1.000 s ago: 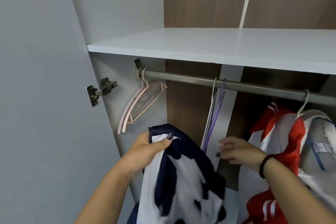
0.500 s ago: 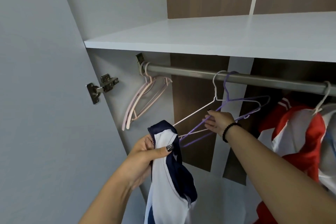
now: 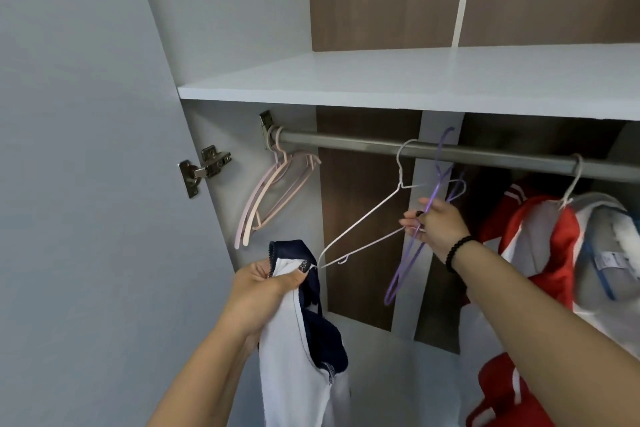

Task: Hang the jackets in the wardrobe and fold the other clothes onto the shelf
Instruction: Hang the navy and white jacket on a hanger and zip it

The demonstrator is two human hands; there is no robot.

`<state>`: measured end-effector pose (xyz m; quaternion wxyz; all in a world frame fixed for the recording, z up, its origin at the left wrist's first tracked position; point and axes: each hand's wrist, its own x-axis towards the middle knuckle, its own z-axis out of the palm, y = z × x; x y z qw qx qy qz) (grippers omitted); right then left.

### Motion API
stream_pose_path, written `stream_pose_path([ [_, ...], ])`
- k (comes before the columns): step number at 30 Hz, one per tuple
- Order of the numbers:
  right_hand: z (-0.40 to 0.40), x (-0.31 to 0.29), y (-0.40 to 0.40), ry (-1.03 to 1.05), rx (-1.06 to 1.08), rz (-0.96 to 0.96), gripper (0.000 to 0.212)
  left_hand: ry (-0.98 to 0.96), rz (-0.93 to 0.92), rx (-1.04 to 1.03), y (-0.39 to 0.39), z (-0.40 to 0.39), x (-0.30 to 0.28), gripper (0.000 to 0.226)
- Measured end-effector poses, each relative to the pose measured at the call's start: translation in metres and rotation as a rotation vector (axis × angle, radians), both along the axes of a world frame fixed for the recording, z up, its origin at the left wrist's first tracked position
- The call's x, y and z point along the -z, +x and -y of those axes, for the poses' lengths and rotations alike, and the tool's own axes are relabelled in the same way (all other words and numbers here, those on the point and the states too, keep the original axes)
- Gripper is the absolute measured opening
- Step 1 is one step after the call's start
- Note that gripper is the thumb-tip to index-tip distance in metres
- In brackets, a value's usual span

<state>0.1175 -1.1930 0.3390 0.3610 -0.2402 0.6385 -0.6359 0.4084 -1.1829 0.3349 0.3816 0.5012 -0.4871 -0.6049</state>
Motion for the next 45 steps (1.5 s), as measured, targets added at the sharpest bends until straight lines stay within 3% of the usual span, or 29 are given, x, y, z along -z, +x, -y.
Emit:
stream_pose_path([
  [3, -0.029, 0.001, 0.002, 0.044, -0.009, -0.172, 0.044, 0.028, -0.024, 0.002, 0.001, -0.009, -0.002, 0.014],
  [10, -0.103, -0.016, 0.022, 0.079, 0.15, -0.408, 0.009, 0.045, -0.083, 0.093, 0.023, -0.036, -0.008, 0.008],
  [13, -0.143, -0.016, 0.045, 0.113, 0.179, -0.428, 0.034, 0.019, -0.09, 0.155, 0.043, -0.053, -0.008, 0.017],
  [18, -0.219, -0.009, 0.109, 0.228, 0.175, -0.401, 0.056, -0.107, -0.071, 0.217, 0.081, -0.089, 0.002, 0.015],
  [23, -0.288, 0.017, 0.165, 0.338, 0.138, -0.679, 0.053, -0.104, -0.077, 0.268, 0.112, -0.107, 0.015, 0.012],
  [28, -0.345, 0.031, 0.202, 0.261, 0.024, -0.545, 0.036, -0.085, 0.065, 0.309, 0.132, -0.126, 0.029, 0.012],
  [32, -0.383, 0.026, 0.221, 0.314, -0.119, -0.572, 0.026, -0.137, 0.144, 0.317, 0.148, -0.136, 0.035, 0.002],
  [45, -0.429, 0.019, 0.269, 0.286, -0.451, -0.478, 0.04, -0.32, 0.237, 0.415, 0.155, -0.221, 0.034, 0.01],
])
